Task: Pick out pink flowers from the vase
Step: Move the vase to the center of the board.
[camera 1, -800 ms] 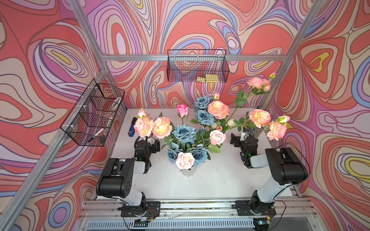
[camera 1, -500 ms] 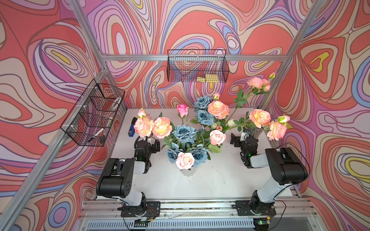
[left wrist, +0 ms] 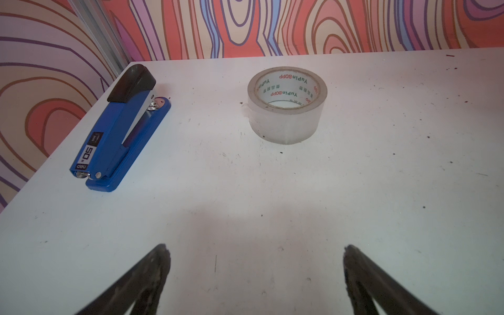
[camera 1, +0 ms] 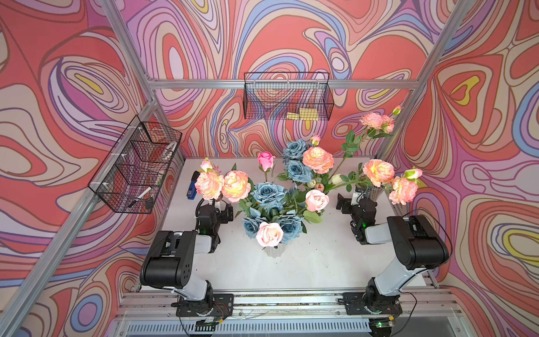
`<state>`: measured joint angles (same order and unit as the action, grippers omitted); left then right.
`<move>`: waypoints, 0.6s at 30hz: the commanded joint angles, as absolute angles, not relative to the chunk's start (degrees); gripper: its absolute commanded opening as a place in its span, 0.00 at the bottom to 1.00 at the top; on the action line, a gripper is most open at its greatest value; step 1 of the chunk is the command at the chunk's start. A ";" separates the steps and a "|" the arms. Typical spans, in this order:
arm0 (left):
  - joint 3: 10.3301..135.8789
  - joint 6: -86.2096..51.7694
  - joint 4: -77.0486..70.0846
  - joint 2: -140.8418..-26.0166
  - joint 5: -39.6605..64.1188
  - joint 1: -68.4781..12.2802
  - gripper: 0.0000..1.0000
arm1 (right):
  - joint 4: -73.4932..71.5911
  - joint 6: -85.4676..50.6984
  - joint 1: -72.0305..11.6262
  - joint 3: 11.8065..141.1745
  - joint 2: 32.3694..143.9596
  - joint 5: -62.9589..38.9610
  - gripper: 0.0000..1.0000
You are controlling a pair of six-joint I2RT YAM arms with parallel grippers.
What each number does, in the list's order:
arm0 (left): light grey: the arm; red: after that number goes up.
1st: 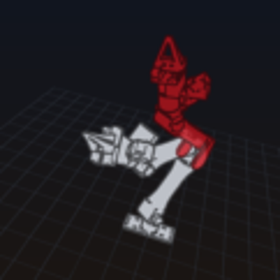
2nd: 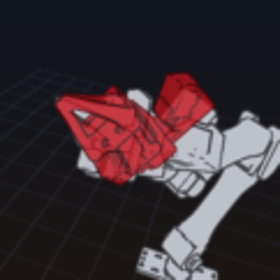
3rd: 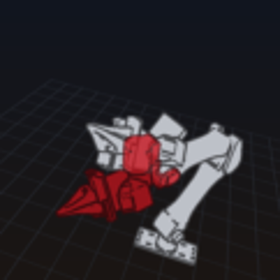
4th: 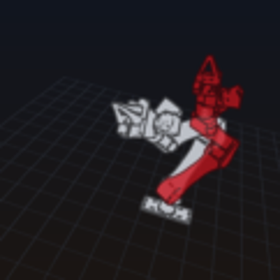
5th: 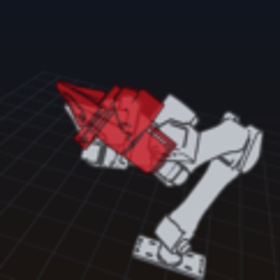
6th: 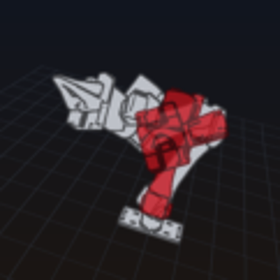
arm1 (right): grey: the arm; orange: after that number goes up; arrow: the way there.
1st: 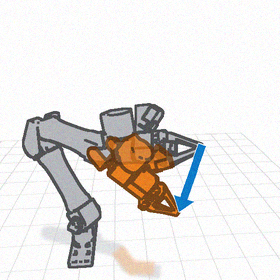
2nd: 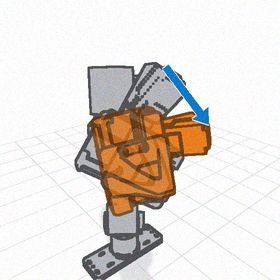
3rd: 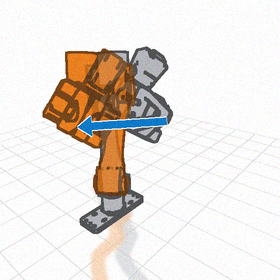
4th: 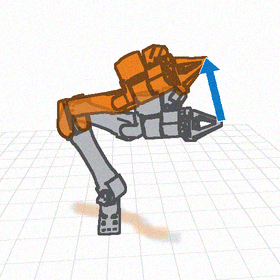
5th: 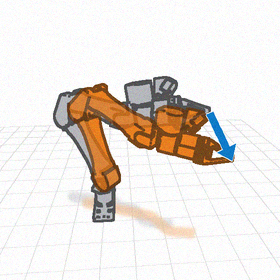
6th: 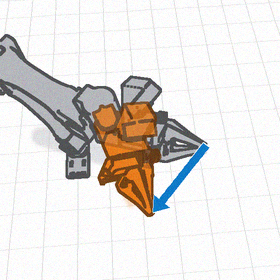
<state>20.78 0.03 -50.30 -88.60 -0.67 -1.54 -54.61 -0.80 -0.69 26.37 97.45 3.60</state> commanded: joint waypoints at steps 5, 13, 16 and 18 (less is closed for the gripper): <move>21.45 0.44 -50.80 -87.98 -1.04 -1.23 1.00 | -54.85 -1.12 -0.44 26.89 97.68 4.87 0.98; 22.16 -2.06 -39.71 -75.80 -6.78 -1.23 1.00 | -18.32 -7.34 -0.70 44.23 92.30 7.72 0.98; 27.91 -9.03 -22.40 -68.32 -8.78 -1.30 1.00 | -12.51 -10.99 -0.69 47.50 92.01 2.33 0.98; 32.52 -14.51 -11.43 -64.15 -8.79 -1.27 1.00 | -12.08 -13.57 -0.70 47.25 90.49 -1.13 0.98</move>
<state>27.14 -6.37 -28.12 -68.66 -6.55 -1.50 -21.80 -8.62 -0.71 47.46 92.23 3.95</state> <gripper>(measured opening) 0.996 0.983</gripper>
